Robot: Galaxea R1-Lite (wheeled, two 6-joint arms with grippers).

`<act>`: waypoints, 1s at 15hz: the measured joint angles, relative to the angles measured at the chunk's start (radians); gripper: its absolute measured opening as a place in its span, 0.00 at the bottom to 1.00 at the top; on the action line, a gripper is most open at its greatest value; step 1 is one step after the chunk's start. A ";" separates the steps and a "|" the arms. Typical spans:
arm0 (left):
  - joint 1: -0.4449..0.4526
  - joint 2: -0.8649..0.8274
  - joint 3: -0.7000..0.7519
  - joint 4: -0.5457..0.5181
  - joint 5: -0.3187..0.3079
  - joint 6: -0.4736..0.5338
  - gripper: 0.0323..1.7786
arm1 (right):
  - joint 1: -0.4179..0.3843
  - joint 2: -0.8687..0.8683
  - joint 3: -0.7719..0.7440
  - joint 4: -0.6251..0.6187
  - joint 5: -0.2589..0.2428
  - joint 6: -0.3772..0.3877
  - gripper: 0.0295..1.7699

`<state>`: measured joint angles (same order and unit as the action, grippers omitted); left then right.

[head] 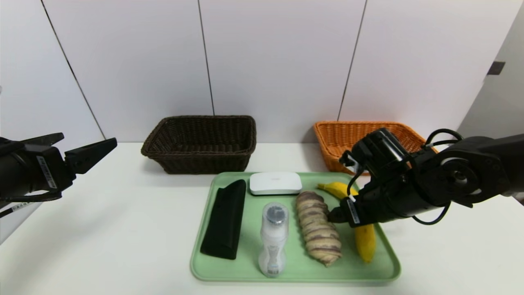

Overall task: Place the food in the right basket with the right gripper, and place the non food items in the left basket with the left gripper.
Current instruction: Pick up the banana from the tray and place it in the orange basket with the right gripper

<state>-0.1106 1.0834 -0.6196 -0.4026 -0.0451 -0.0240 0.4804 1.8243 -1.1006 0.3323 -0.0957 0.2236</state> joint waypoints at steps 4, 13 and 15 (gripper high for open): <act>0.000 -0.003 0.000 0.000 0.000 0.001 0.95 | -0.004 0.008 -0.001 -0.040 0.001 0.017 0.97; 0.000 -0.003 0.010 0.000 -0.002 0.002 0.95 | -0.005 -0.045 0.006 -0.065 0.007 0.030 0.97; 0.000 -0.004 0.010 0.000 -0.002 0.002 0.95 | -0.005 -0.060 0.013 -0.065 0.006 0.028 0.97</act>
<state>-0.1106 1.0794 -0.6094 -0.4026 -0.0474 -0.0221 0.4753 1.7640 -1.0872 0.2674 -0.0902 0.2515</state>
